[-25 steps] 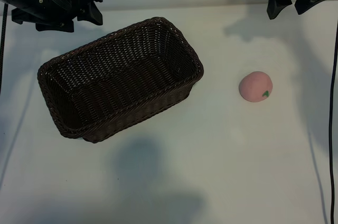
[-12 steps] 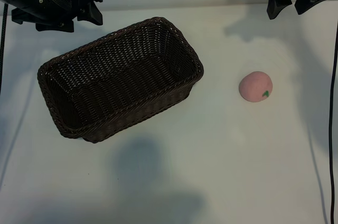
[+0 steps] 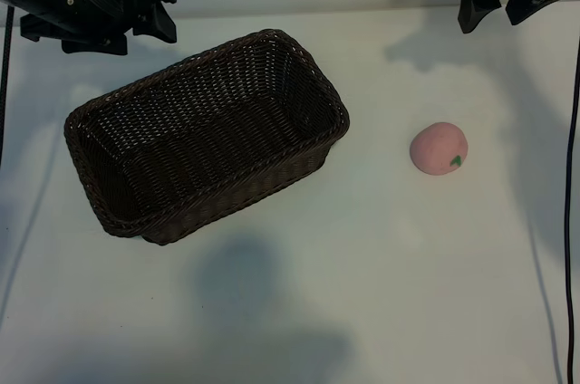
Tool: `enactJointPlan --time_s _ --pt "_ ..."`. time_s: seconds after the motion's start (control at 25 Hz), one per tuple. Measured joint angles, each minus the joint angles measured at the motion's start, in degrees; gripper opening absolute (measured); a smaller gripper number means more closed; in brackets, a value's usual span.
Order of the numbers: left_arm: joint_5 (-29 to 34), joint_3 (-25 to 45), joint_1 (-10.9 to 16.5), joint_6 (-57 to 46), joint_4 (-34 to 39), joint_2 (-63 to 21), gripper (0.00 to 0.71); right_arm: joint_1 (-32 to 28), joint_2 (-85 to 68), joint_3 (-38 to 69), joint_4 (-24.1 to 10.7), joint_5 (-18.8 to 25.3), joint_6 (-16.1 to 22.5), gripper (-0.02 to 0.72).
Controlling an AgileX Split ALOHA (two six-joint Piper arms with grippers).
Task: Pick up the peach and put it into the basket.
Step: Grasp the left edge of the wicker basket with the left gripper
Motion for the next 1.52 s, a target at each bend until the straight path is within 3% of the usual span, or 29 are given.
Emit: enactJointPlan --time_s 0.16,0.4,0.88,1.12,1.52 --pt "-1.1 0.0 0.0 -0.5 -0.1 0.0 0.566 0.0 0.0 0.0 0.0 0.0 0.0 0.53" --pt "3.0 1.7 0.0 -6.5 3.1 -2.8 0.566 0.0 0.0 0.0 0.0 0.0 0.1 0.53" --pt "-0.2 24.3 0.0 -29.7 19.9 -17.6 0.566 0.0 0.0 0.0 0.0 0.0 0.0 0.53" --pt "-5.6 28.2 0.0 -31.1 19.4 -14.9 0.566 0.0 0.0 0.0 0.0 0.0 0.0 0.53" --pt "-9.9 28.2 0.0 -30.8 16.8 -5.4 0.566 0.0 0.0 0.0 0.0 0.0 0.0 0.53"
